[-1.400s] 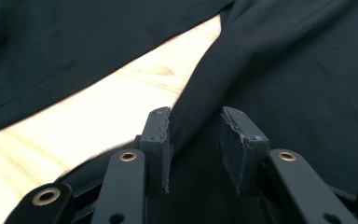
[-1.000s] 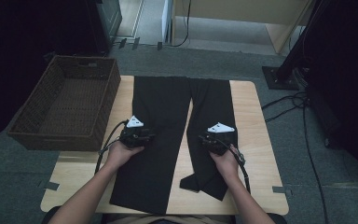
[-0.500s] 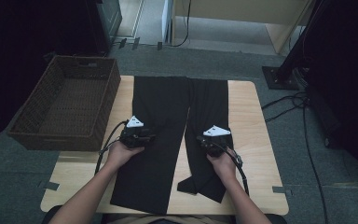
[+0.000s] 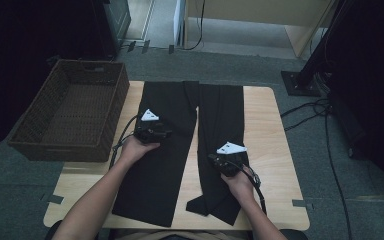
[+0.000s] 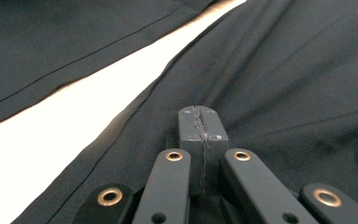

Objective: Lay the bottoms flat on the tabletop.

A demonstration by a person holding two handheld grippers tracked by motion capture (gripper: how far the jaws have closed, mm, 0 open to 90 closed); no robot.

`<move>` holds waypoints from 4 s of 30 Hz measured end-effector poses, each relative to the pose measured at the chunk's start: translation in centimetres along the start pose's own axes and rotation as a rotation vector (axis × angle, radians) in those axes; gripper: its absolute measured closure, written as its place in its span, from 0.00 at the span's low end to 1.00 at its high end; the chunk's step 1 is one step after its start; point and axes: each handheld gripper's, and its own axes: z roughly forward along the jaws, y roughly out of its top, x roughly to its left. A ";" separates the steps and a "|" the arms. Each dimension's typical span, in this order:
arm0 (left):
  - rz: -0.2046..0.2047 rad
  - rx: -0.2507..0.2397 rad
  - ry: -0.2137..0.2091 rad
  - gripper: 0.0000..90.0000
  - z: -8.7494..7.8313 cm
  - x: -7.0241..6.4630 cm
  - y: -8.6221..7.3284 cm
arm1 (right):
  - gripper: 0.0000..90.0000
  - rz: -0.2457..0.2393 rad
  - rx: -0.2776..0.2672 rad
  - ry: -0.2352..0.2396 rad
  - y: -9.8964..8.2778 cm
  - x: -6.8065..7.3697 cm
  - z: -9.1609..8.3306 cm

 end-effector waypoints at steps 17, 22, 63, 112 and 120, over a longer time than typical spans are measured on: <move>0.056 0.034 0.023 0.57 4.3 1.4 1.7 | 1.00 0.004 -0.011 -0.001 -0.1 -0.1 0.0; 0.096 0.039 0.042 0.79 4.3 1.3 1.7 | 1.00 -0.004 -0.012 -0.010 -0.2 0.1 0.0; 0.048 0.037 -0.283 1.00 -3.2 -2.9 -5.4 | 0.55 0.133 -0.050 -0.102 4.9 -5.0 4.4; 0.029 0.001 -0.197 0.51 0.0 0.4 1.1 | 1.00 0.043 -0.016 -0.022 1.4 0.9 1.9; 0.083 0.072 -0.129 0.57 2.7 0.6 1.7 | 1.00 0.038 -0.016 -0.030 1.4 1.0 2.0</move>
